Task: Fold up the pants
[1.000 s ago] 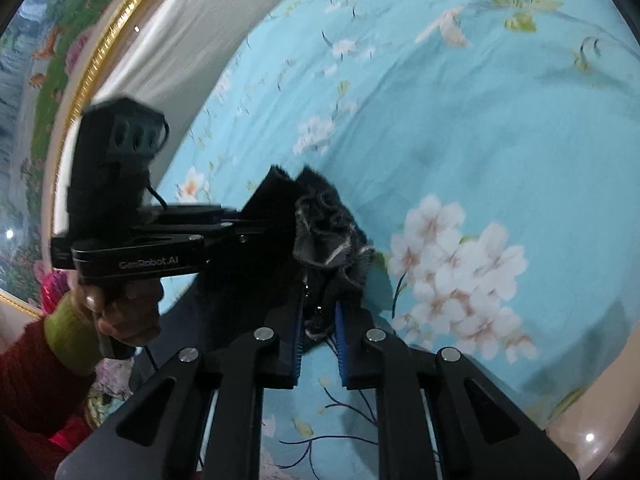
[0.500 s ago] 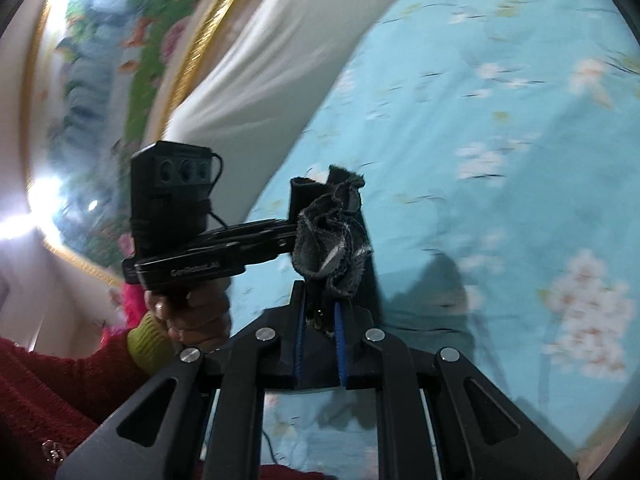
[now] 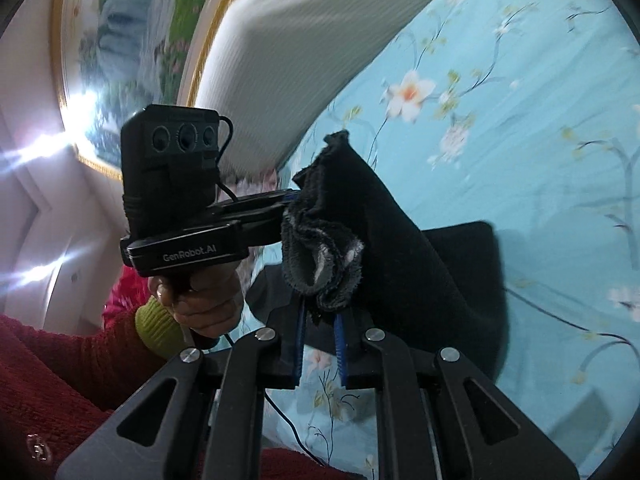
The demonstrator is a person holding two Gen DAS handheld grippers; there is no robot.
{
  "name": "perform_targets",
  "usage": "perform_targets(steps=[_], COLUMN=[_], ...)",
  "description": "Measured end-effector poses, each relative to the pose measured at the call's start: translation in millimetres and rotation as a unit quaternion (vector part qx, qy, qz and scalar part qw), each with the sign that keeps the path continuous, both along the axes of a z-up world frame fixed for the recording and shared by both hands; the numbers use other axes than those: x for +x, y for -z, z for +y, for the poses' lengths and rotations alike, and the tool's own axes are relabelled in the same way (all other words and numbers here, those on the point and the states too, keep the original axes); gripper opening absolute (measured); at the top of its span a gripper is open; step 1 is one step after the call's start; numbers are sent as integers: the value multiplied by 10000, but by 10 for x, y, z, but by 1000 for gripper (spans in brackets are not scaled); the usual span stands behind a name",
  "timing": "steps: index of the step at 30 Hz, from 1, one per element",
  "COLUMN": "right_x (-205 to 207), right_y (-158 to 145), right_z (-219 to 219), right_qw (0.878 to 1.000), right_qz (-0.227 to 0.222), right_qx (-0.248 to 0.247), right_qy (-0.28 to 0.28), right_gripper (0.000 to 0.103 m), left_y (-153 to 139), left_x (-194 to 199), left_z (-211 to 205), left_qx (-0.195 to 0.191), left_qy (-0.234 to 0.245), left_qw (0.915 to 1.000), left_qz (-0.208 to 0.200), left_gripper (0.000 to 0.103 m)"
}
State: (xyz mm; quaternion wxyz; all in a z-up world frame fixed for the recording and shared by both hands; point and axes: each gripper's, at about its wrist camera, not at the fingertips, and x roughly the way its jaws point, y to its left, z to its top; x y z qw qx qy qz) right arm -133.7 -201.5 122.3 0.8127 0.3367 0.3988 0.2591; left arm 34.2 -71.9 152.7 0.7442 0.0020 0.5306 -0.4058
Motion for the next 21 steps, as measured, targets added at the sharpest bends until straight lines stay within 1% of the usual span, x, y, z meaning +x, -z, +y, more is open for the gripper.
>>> perform_targets(steps=[6, 10, 11, 14, 21], right_x=[231, 338, 360, 411, 491], right_y=[244, 415, 444, 542, 656], right_z=[256, 394, 429, 530, 693], right_qw=[9985, 9962, 9956, 9930, 9870], right_qz=[322, 547, 591, 739, 938], right_qx=[-187, -292, -325, -459, -818], right_qy=[-395, -610, -649, -798, -1019], right_gripper=[14, 14, 14, 14, 14], left_y=[317, 487, 528, 652, 811], left_x=[-42, -97, -110, -155, -231], left_z=[397, 543, 578, 685, 871], left_qx=[88, 139, 146, 183, 245], left_qy=[-556, -828, -884, -1066, -1444], left_qw=[9982, 9958, 9952, 9928, 9868], left_qz=[222, 362, 395, 510, 684], left_gripper=[9, 8, 5, 4, 5])
